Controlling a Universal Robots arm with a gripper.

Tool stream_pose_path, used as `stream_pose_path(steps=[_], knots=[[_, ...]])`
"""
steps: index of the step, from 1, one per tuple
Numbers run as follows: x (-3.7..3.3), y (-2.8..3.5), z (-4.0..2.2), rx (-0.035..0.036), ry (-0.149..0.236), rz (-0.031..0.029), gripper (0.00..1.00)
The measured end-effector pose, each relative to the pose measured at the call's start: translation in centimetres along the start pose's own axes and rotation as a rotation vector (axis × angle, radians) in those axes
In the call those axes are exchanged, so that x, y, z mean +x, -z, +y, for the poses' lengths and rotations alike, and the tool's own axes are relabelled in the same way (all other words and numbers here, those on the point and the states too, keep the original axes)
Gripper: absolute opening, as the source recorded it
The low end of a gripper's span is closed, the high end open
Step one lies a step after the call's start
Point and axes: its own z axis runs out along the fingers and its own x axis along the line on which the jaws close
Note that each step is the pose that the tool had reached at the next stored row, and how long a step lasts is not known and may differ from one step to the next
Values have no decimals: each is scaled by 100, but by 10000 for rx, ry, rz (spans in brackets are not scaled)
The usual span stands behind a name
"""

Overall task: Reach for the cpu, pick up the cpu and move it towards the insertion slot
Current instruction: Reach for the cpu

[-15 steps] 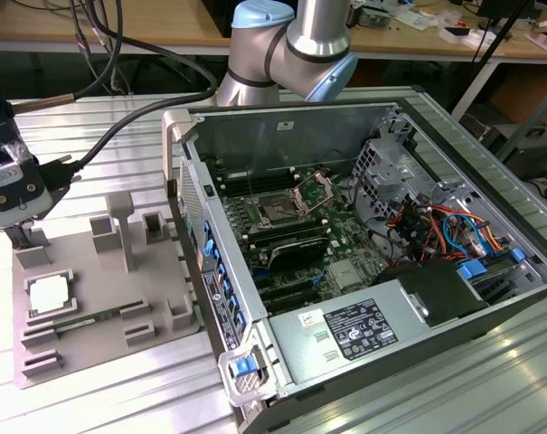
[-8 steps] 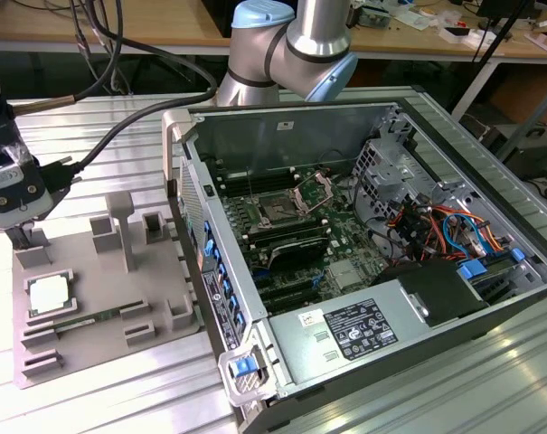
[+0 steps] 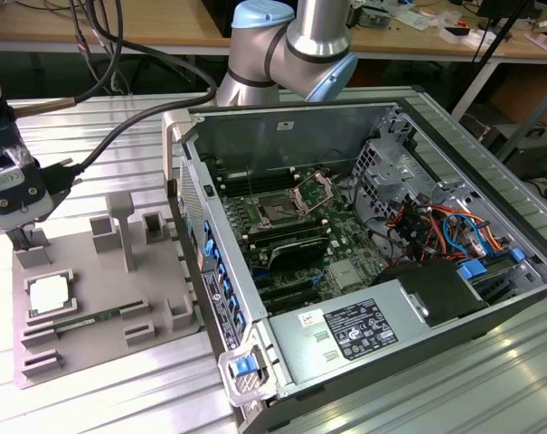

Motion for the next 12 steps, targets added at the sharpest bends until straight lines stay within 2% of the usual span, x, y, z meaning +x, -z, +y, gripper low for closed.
stream_pose_path(steps=[12], knots=[[0,-30,-1,0,0,0,11]])
